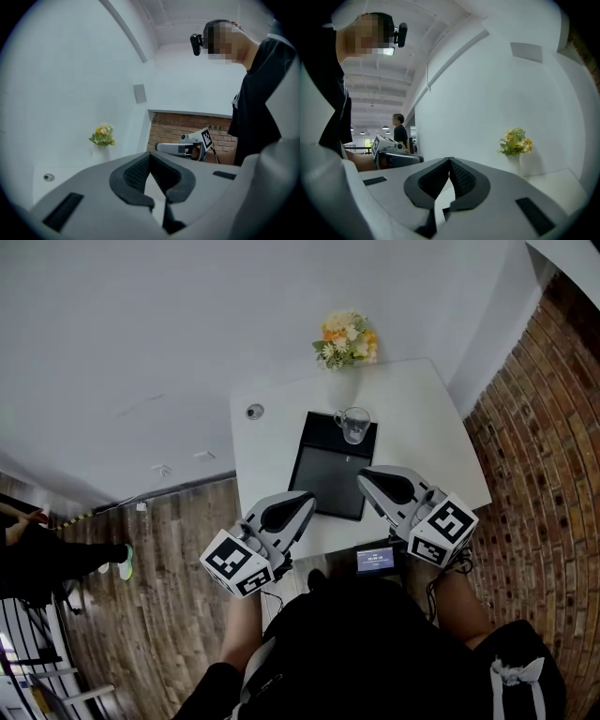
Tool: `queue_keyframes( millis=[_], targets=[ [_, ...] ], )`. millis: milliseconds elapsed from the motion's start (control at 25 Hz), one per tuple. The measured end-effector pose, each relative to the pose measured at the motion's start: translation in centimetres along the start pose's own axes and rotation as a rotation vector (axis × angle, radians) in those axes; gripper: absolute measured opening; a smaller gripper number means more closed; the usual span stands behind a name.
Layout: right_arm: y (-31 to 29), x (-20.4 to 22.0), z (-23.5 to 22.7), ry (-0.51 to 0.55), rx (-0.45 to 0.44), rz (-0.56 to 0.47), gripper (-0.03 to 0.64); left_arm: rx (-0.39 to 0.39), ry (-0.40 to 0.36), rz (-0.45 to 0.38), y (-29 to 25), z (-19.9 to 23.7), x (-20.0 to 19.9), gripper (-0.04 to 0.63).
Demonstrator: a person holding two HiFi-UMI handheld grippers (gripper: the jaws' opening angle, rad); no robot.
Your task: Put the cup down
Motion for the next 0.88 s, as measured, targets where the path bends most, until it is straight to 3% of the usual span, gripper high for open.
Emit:
queue_keyframes(
  millis=[200,880],
  targets=[
    [-0.1,0.1,0.7,0.061,0.014,0.025,0.015,0.012,0.004,0.016,-0.2,-0.1,0.3,0.008],
    [-0.4,0.1,1.3,0.076,0.005,0.013,0.014,-0.005,0.017,0.025,-0.1,0.3,0.7,0.008]
  ],
)
Point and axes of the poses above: the fingertips, and each gripper's own axes: y backward along the fingers, z to its left, x out of its underside, the point moved 8 cm from there along y, backward along the fingers, and after that the axes turned 8 degrees about z, right-handed, at the moved point
